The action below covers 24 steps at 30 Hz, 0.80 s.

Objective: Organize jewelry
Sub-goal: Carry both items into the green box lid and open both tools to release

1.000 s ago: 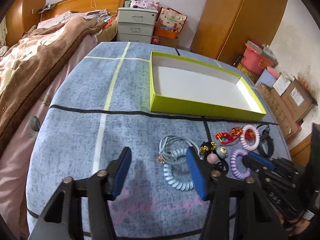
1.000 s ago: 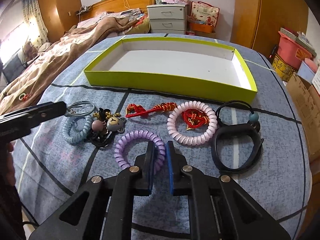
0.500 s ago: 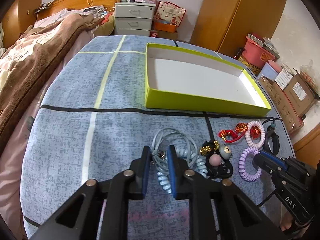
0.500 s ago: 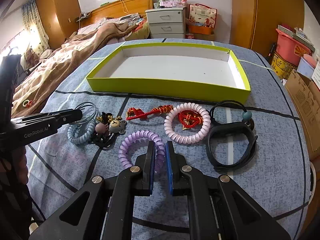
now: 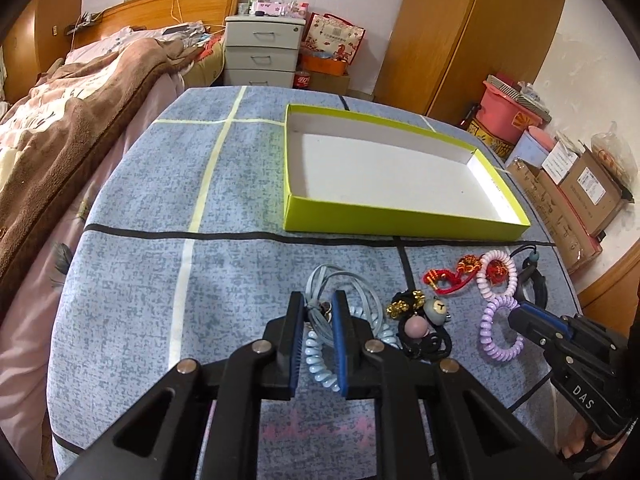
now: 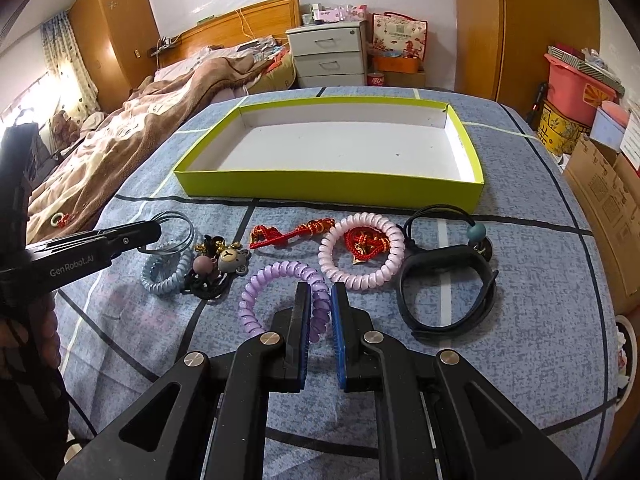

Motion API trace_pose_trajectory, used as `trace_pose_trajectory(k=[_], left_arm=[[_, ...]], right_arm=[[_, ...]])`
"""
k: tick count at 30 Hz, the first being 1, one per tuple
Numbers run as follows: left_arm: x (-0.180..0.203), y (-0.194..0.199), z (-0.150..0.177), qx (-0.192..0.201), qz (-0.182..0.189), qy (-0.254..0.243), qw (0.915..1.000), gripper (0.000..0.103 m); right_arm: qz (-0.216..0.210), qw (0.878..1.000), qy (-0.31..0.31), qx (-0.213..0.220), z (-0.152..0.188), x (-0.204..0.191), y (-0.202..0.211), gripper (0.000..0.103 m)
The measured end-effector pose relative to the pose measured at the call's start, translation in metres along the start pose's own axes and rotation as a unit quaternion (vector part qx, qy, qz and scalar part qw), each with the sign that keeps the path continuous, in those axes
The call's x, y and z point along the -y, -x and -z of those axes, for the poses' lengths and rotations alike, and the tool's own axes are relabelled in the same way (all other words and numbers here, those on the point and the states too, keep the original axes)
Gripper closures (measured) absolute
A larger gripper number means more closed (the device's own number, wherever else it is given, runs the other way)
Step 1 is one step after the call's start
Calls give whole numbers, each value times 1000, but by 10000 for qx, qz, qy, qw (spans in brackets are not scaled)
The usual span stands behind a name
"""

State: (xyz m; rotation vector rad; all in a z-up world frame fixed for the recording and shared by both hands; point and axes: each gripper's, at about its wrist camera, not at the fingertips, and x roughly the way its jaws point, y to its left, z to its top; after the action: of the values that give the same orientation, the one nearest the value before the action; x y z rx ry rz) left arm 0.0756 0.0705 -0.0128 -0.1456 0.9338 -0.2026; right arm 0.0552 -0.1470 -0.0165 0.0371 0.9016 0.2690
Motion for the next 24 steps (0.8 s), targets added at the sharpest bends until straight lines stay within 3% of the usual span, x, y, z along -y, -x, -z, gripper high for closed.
trace_pose_trajectory(k=[11,24], left_arm=[[16,26,-24,426,237,-226,9986,89],[20,-7,-89,532,451,-282,9972,89]], right_arm=[[-24,9995,-65,292,-21,7,18,92],[298,9985,-230,389,-96,55,-1,92]])
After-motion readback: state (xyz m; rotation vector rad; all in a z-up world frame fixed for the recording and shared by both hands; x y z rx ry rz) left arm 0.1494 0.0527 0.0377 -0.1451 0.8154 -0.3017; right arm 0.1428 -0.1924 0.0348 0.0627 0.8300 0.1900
